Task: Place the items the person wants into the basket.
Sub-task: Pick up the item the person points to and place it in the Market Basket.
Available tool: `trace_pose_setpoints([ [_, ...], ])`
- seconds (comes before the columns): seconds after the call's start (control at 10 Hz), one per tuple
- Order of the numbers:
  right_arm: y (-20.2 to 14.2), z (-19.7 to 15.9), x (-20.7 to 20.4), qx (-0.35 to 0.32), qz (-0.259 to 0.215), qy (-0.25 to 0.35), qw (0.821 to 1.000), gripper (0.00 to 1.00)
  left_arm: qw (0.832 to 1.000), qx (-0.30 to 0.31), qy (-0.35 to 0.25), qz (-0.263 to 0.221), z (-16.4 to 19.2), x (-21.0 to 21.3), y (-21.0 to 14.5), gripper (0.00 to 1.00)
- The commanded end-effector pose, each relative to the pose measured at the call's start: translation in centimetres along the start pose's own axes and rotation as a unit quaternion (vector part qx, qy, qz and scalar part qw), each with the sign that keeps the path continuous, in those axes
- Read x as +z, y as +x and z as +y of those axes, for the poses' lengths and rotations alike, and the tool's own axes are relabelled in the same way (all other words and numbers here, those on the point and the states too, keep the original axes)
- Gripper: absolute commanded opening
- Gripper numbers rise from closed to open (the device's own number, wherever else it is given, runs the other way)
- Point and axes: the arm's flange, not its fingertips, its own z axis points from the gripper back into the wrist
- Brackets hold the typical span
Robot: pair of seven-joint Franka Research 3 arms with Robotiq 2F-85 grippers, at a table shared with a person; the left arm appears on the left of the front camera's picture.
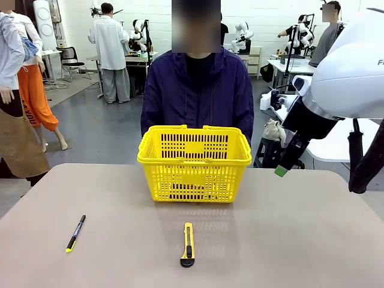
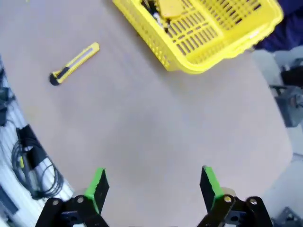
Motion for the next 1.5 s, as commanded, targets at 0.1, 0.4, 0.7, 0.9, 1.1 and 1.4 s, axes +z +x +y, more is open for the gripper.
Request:
trace_pose_setpoints([
  [0.1,-0.1,0.6,0.4,0.031,-0.005,0.000,0.999,1.00,1.000,-0.011,-0.004,-0.011,0.0,0.1,-0.1,0.90],
  [0.4,-0.1,0.6,0.4,0.031,-0.005,0.000,0.999,1.00,1.000,-0.011,-0.004,-0.011,0.0,0.1,-0.1,0.90],
  [0.7,-0.1,0.6,0.4,0.031,-0.005,0.000,0.999,1.00,1.000,-0.011,-0.004,-0.011,0.0,0.1,-0.1,0.90],
  [0.9,0.3,0.6,0.6,0.022,-0.007,0.001,1.000,1.00,1.000,-0.011,-0.004,-0.011,0.0,0.1,-0.1,0.90],
  [1.1,-4.8,-0.7,4.7,0.008,-0.079,0.003,0.997,1.00,1.000,-0.011,-0.004,-0.011,0.0,0.1,-0.1,0.90],
  [1.4,-14.3,-2.3,10.8,-0.023,-0.163,0.018,0.986,1.00,1.000,-0.011,-0.004,-0.011,0.0,0.1,-0.1,0.90],
])
